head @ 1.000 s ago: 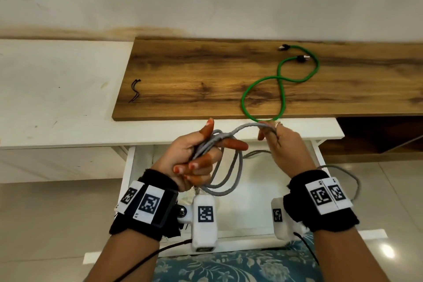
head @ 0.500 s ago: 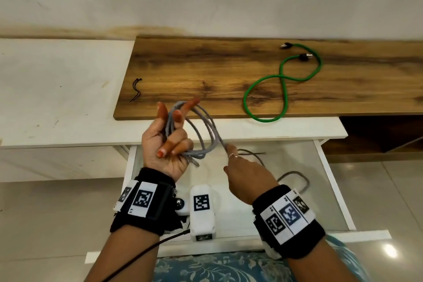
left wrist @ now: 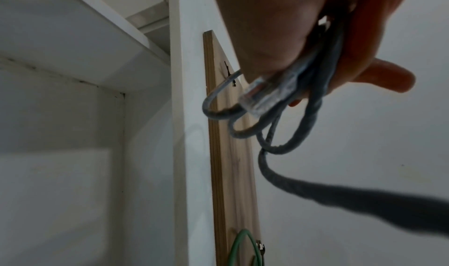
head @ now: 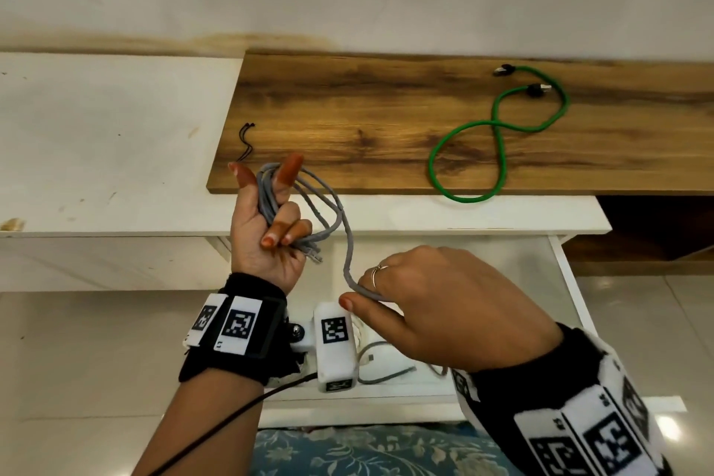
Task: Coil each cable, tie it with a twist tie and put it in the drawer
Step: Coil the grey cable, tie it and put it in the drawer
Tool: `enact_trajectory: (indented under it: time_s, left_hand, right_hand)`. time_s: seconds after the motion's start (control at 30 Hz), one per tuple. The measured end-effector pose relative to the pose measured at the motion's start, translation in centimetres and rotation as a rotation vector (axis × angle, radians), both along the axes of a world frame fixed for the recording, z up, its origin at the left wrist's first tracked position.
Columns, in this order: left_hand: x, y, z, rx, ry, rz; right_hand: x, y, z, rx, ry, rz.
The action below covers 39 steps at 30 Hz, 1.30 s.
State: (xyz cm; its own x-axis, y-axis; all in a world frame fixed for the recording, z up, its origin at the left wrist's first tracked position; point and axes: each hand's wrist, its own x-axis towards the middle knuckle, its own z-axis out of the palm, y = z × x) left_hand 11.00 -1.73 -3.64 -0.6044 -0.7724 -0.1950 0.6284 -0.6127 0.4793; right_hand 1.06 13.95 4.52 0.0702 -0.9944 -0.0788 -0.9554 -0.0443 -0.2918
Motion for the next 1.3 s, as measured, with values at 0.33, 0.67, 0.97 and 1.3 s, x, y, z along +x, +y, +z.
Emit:
enact_trajectory:
  time_s: [0.33, 0.67, 0.97, 1.3]
  left_hand:
    - [-2.0, 3.5, 1.6, -0.149, -0.300, -0.249]
    - [-2.7, 4.5, 2.2, -0.156, -0.371, -0.308]
    - [-3.0, 5.1, 2.2, -0.205, -0.400, -0.386]
    - [-2.7, 5.9, 1.5, -0.614, -0.592, -0.699]
  right_hand:
    - [-1.6, 0.0, -2.2, -0.105, -0.324, 0.011]
    - [-3.8, 0.3, -3.3, 0.080, -0.679, -0.132]
    - [-2.9, -0.3, -4.0, 0.120, -0.744, -0.123]
    - [-4.5, 0.0, -4.0, -0.127, -0.440, -0.022]
